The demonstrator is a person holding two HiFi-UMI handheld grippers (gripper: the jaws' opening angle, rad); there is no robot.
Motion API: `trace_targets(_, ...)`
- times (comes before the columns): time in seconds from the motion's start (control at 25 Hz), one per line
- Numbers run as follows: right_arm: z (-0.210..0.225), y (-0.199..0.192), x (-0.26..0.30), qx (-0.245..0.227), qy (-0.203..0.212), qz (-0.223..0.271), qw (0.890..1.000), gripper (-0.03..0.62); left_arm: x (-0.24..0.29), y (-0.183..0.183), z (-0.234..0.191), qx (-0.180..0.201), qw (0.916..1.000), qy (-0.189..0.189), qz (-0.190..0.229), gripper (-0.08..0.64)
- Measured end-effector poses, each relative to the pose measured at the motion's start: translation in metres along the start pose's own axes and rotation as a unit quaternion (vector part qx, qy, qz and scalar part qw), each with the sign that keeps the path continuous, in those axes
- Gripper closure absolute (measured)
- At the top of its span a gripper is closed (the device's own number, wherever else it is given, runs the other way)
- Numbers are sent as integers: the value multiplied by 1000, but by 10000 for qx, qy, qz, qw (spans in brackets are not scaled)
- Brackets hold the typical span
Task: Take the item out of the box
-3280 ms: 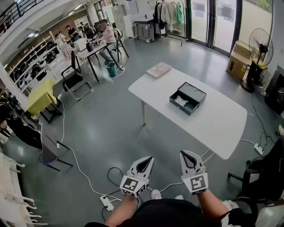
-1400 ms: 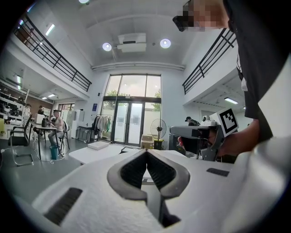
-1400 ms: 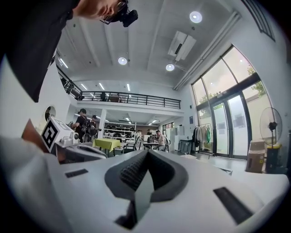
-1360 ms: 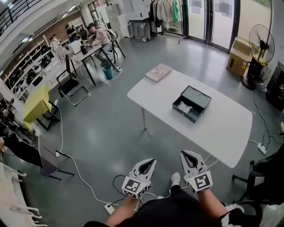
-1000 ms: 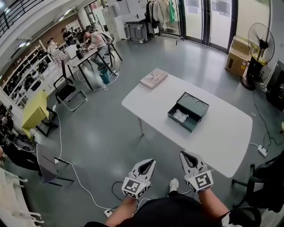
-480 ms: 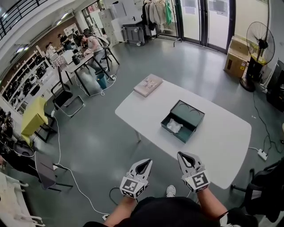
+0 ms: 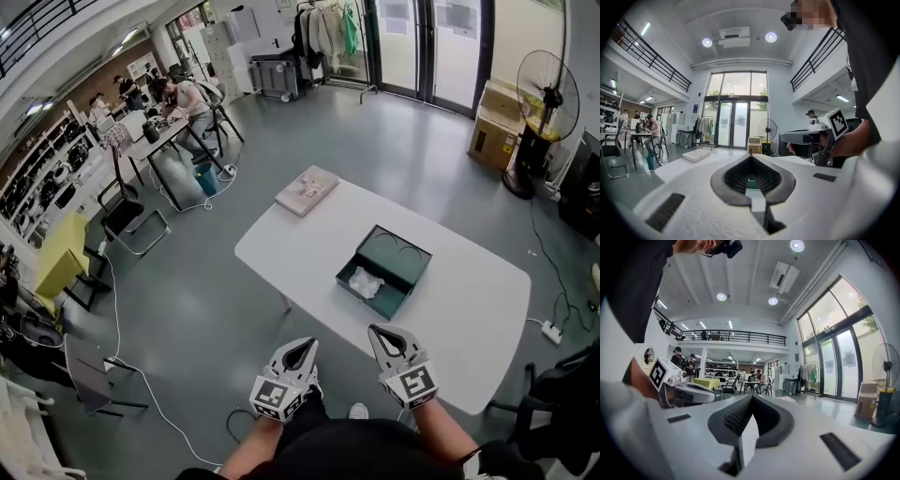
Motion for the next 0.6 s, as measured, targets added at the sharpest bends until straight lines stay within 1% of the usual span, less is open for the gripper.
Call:
trace_targets(0.2,20,4,42,-39,-337,99,9994,586,30,8,-47,-24,9999,-116,-29,548)
trace_targets(0.32,34,5,73,20,-505,83,9987,586,51,16,-74,12,9996,-293,-40,548)
trace_targets(0.6,50,8,134,52,-713,-64,9974,586,92,33,-132,44,9970,-771,-109,548)
Point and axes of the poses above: the fingertips, and each gripper's own axes: x forward along the fingers, z to its right, y out of its top, the point moved 5 cm from there along -x, backward along the fingers, and after that the axes turned 7 degrees about -x, right-handed, at the moved point
